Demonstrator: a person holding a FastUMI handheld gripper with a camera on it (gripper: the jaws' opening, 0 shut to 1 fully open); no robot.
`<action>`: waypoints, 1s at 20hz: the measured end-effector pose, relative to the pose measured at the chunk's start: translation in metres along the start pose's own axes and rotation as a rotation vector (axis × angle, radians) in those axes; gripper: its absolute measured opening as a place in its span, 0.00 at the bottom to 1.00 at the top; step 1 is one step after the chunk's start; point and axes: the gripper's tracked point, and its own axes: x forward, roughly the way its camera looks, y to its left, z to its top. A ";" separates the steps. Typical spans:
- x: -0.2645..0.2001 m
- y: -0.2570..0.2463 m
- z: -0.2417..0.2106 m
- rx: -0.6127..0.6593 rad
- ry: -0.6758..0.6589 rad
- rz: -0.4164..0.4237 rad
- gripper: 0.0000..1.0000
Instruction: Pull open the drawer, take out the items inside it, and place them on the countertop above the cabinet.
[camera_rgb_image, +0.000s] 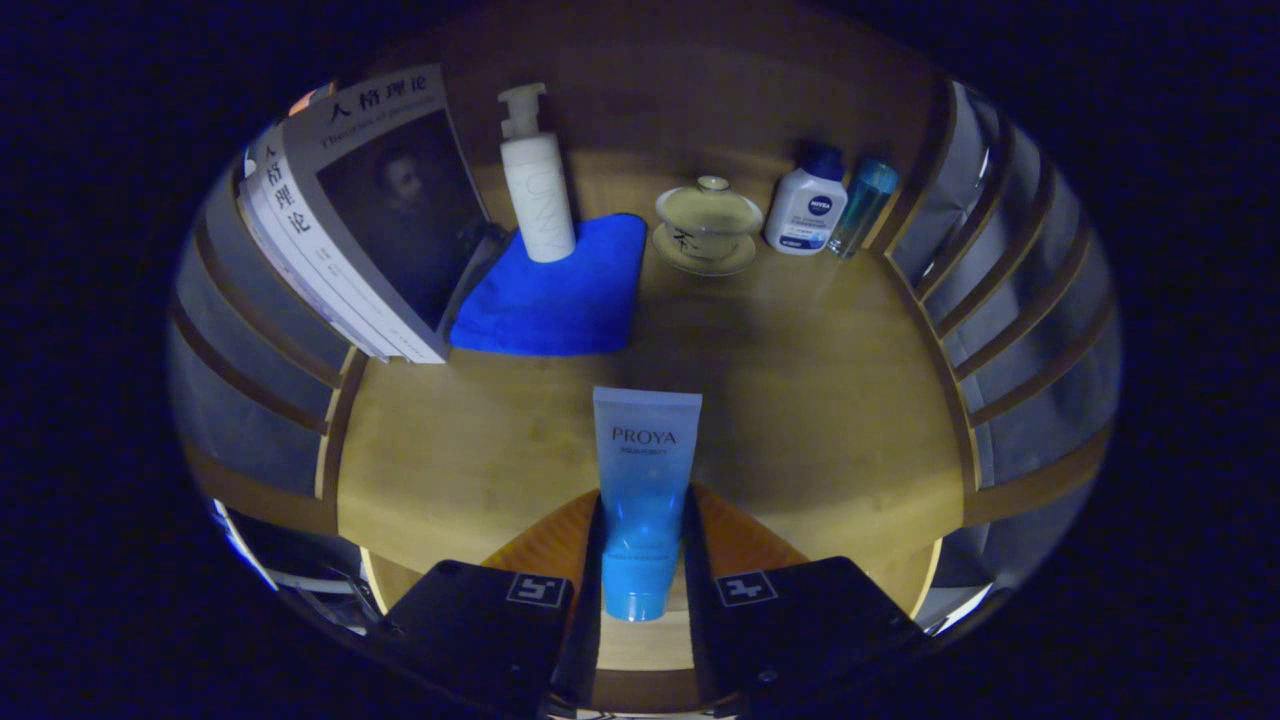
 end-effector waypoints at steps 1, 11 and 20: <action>0.002 -0.002 0.000 -0.001 0.006 -0.010 0.41; 0.011 -0.004 -0.005 0.024 0.036 -0.011 0.58; -0.035 0.009 -0.026 0.048 -0.005 0.040 0.68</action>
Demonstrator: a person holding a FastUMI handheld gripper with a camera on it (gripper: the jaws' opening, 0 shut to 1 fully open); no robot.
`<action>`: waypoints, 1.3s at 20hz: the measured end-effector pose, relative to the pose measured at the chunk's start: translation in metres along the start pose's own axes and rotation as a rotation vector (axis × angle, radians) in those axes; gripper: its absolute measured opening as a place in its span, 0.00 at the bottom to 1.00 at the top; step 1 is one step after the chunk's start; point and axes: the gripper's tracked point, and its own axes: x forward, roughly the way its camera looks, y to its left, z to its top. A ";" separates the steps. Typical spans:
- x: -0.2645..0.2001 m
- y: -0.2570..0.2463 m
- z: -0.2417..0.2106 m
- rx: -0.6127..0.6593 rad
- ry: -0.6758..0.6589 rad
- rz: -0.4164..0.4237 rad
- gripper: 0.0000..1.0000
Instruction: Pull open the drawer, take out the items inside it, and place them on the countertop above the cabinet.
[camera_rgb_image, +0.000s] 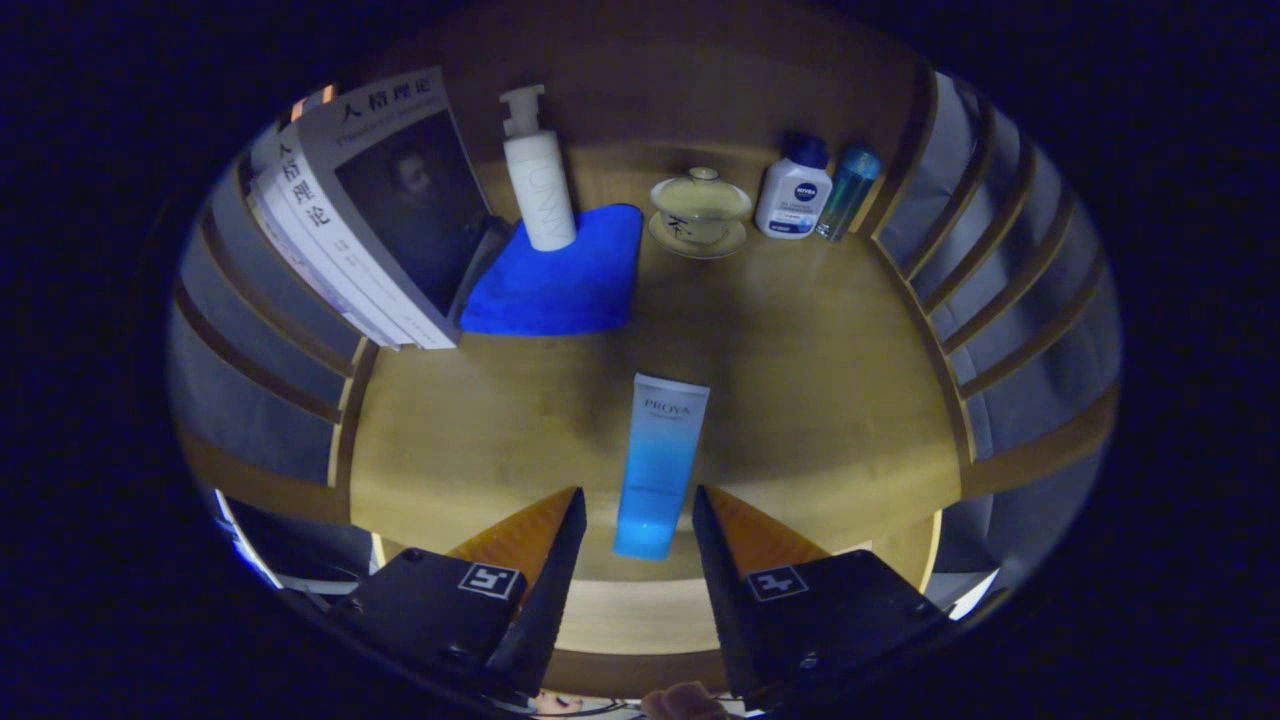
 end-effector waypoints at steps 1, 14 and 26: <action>-0.008 0.003 -0.004 -0.004 -0.009 0.015 0.68; -0.090 0.009 -0.091 -0.166 -0.310 0.101 0.78; -0.127 0.007 -0.170 -0.233 -0.633 0.117 0.92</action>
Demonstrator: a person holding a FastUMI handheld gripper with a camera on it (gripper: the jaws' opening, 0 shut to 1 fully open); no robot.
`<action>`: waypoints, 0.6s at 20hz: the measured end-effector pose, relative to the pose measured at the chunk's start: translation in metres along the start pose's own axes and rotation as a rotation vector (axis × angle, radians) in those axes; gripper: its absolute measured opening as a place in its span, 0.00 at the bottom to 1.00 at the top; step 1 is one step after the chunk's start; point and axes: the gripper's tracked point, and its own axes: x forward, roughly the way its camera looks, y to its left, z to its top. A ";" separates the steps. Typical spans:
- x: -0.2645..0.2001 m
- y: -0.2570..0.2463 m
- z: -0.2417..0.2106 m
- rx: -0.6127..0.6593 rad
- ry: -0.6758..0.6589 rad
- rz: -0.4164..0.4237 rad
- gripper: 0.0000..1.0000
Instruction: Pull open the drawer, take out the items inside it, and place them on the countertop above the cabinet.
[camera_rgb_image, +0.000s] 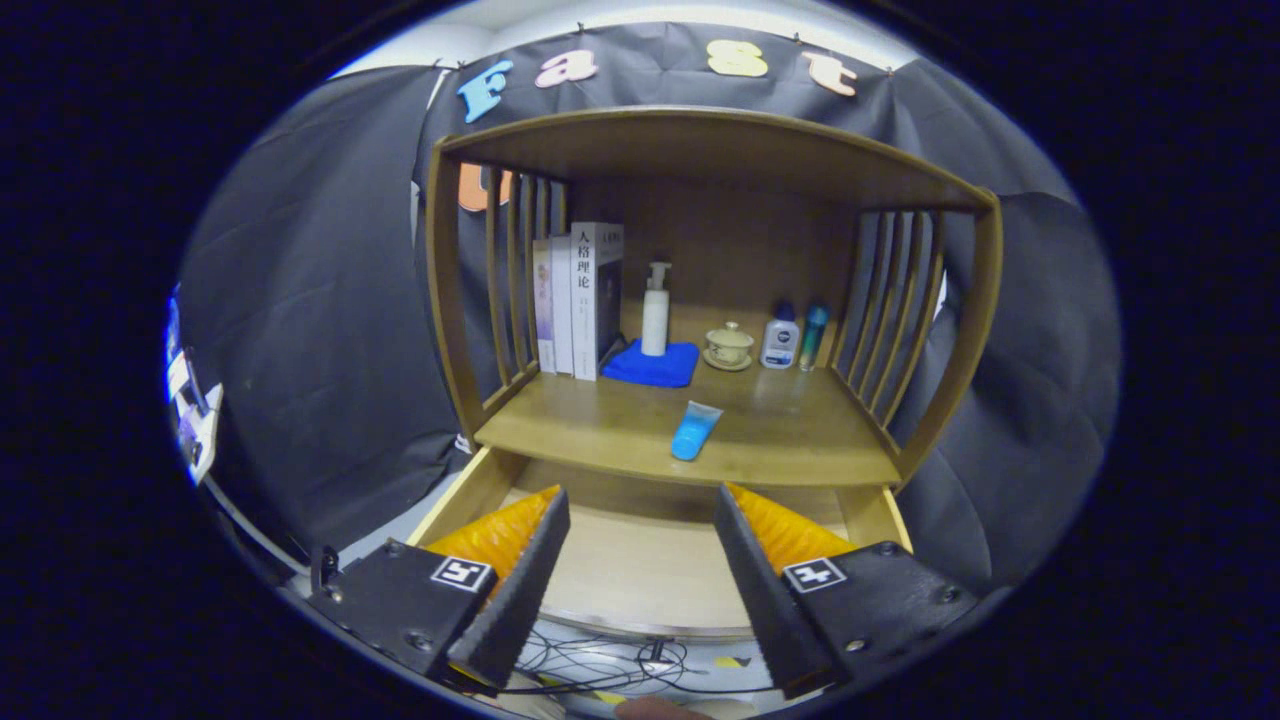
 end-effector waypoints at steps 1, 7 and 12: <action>-0.002 0.002 -0.011 0.005 -0.003 0.006 1.00; -0.008 -0.004 -0.046 -0.006 -0.130 -0.039 1.00; -0.007 0.002 -0.089 0.054 -0.179 -0.011 1.00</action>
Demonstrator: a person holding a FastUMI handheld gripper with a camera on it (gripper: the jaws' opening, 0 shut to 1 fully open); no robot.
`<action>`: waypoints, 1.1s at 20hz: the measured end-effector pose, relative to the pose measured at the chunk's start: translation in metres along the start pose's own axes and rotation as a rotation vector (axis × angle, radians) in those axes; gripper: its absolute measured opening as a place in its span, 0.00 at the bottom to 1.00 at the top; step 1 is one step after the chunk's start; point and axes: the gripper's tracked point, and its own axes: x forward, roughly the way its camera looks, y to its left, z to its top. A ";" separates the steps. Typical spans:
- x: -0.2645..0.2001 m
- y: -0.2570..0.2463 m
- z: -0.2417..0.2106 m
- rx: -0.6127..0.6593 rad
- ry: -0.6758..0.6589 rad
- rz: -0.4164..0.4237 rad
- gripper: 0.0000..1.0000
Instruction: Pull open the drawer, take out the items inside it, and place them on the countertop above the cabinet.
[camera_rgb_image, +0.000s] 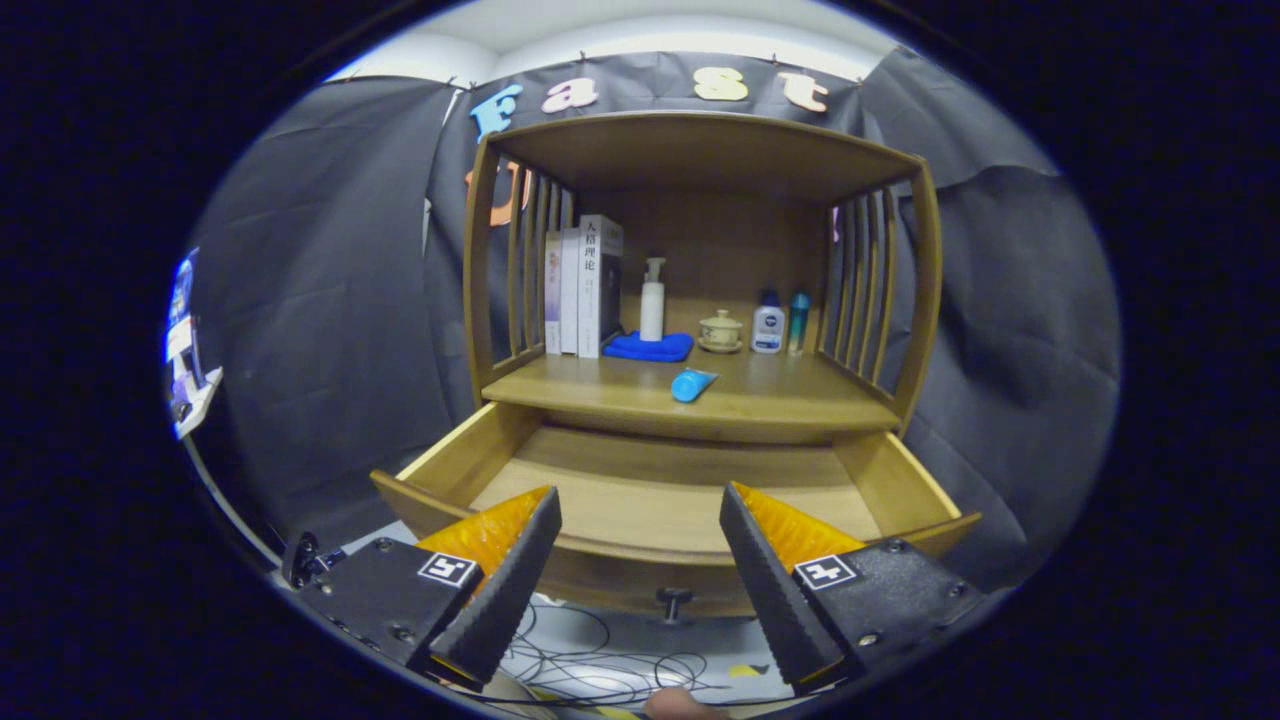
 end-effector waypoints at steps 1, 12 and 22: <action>-0.001 0.000 -0.008 0.008 -0.010 0.008 1.00; 0.009 -0.011 -0.078 -0.010 -0.073 -0.034 1.00; 0.035 -0.027 -0.106 0.061 -0.083 -0.087 1.00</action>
